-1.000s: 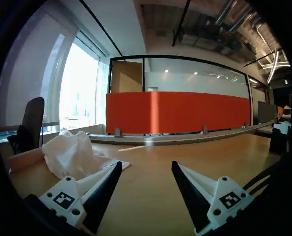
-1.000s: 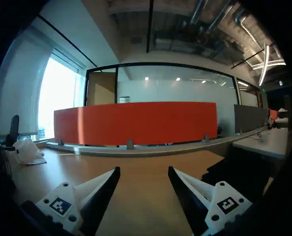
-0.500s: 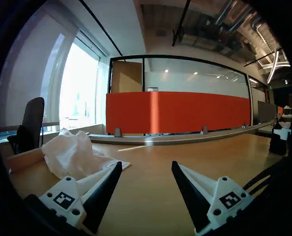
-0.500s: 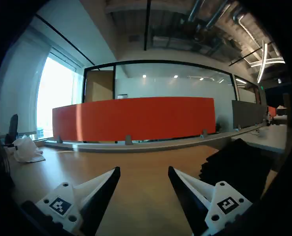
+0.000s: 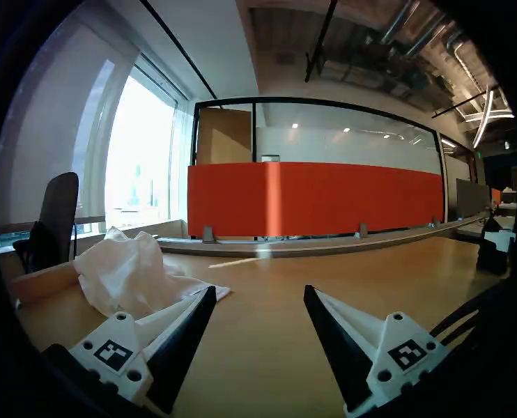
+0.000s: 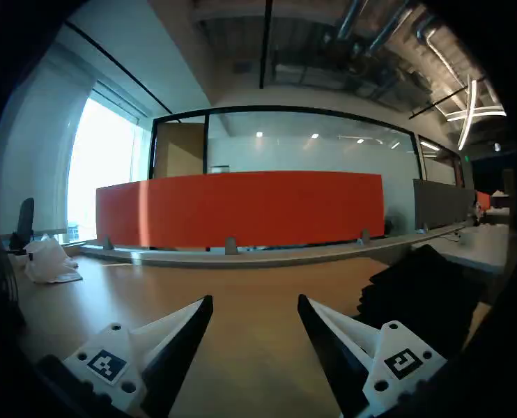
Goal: Fold towel
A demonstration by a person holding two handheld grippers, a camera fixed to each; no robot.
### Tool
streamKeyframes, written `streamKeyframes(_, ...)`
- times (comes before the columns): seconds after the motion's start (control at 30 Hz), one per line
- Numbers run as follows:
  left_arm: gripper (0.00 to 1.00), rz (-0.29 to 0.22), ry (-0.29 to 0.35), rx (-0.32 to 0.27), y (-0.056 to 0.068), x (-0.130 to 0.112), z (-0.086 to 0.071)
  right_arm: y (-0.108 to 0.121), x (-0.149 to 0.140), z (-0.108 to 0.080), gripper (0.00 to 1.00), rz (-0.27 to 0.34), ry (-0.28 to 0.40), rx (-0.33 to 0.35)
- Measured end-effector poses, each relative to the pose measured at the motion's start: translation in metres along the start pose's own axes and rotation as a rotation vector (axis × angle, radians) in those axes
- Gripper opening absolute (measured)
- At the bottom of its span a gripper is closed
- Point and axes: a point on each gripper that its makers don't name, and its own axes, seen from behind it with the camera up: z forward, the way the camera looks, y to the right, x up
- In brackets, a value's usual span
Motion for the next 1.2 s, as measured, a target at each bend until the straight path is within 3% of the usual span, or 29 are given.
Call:
streamKeyframes(0.27, 0.93, 0.000, 0.000, 0.000, 0.0001, 0.0001, -0.0001, -0.0041, -0.0010, -0.0028, 0.95, -0.027, -0.001, 0.002)
streamKeyframes(0.5, 0.93, 0.000, 0.000, 0.000, -0.0002, -0.0001, -0.0001, -0.0048, -0.0011, -0.0027, 0.94, -0.027, -0.002, 0.003)
streamKeyframes(0.63, 0.93, 0.000, 0.000, 0.000, 0.0000, -0.0001, 0.0001, -0.0045, -0.0016, -0.0028, 1.00, -0.027, -0.002, 0.003)
streamKeyframes(1.2, 0.93, 0.000, 0.000, 0.000, -0.0001, 0.0003, -0.0003, -0.0051, -0.0011, -0.0026, 1.00, -0.027, -0.002, 0.003)
